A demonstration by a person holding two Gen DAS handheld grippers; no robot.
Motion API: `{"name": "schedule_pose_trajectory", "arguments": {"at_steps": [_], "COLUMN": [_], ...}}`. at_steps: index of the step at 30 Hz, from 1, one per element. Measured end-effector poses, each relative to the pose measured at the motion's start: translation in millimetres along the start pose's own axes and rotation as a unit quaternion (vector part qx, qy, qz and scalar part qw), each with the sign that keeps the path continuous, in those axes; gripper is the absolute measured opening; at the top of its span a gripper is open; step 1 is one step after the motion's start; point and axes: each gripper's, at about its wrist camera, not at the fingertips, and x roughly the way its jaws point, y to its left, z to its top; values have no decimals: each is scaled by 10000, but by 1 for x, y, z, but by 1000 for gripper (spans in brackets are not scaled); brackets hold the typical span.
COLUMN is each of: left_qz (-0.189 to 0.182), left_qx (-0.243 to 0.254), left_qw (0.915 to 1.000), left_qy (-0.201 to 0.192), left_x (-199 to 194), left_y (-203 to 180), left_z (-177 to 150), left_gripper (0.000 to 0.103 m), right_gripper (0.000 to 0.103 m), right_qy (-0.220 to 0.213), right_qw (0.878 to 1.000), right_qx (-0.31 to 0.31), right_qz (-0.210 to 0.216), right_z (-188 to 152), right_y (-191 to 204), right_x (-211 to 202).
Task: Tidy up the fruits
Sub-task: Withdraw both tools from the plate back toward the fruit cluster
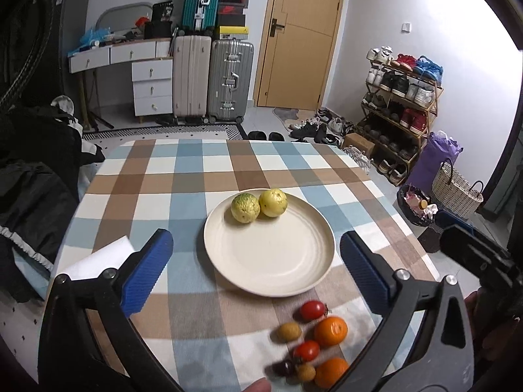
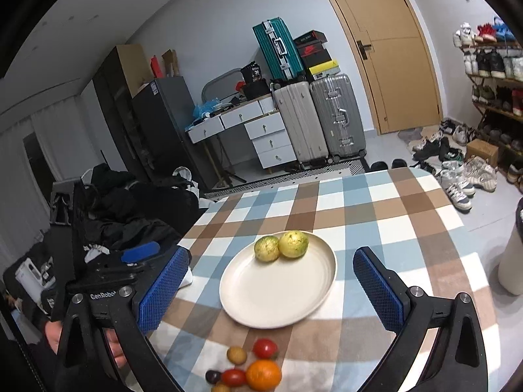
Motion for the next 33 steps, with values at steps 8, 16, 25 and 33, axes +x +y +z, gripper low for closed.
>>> {"name": "schedule_pose_trajectory", "arguments": {"at_steps": [8, 16, 25, 33], "left_qz": [214, 234, 163, 172], "left_qx": [203, 84, -184, -311], "left_qw": [9994, 9997, 9989, 9973], "left_qy": [-180, 49, 404, 648], "left_x": [-52, -58, -40, -25], "left_y": [-7, 3, 20, 31], "left_z": [-45, -92, -123, -136], "left_gripper": [102, 102, 102, 102], "right_gripper": [103, 103, 103, 102], "right_qy": [-43, 345, 747, 1063], "right_qw": [9997, 9960, 9926, 9888], "right_qx": [-64, -545, -740, -921], "right_qz": [-244, -626, -599, -499], "right_z": [-37, -80, -131, -166], "right_y": [19, 42, 55, 58], "right_x": [-38, -48, -43, -33]}}
